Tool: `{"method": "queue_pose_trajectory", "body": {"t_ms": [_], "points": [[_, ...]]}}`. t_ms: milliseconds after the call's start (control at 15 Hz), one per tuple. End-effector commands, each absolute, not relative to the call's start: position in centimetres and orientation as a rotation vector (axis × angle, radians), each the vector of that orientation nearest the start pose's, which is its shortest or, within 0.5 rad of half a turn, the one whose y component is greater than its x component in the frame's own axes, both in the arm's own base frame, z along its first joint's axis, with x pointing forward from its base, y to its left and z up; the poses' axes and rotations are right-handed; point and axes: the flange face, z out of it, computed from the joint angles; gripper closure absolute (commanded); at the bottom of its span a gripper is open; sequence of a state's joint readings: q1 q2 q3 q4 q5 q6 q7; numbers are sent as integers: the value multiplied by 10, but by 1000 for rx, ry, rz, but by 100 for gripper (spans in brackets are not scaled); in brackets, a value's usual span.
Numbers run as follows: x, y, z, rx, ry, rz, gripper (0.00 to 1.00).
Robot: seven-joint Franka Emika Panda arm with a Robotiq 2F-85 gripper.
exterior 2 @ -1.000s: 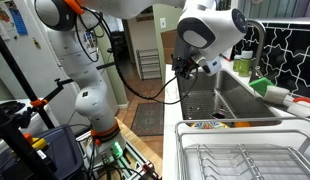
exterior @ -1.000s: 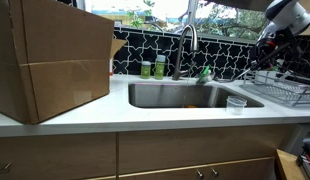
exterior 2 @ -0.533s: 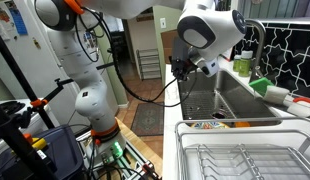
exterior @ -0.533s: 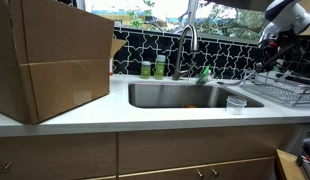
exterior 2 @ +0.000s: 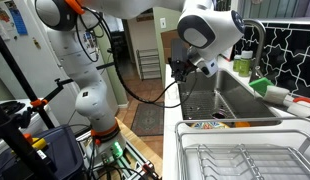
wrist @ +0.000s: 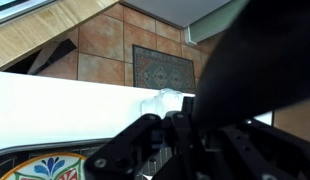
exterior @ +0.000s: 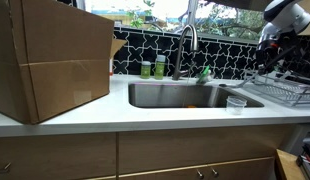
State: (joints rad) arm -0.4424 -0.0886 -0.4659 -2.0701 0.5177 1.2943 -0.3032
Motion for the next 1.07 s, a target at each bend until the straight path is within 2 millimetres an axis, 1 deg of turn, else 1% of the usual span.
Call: {"method": "queue_pose_trajectory", "body": {"t_ms": [0,1000], "points": [[315,-308,455,-2175,649,315,98],[310,-298,450,-2229,559,383,98]]}}
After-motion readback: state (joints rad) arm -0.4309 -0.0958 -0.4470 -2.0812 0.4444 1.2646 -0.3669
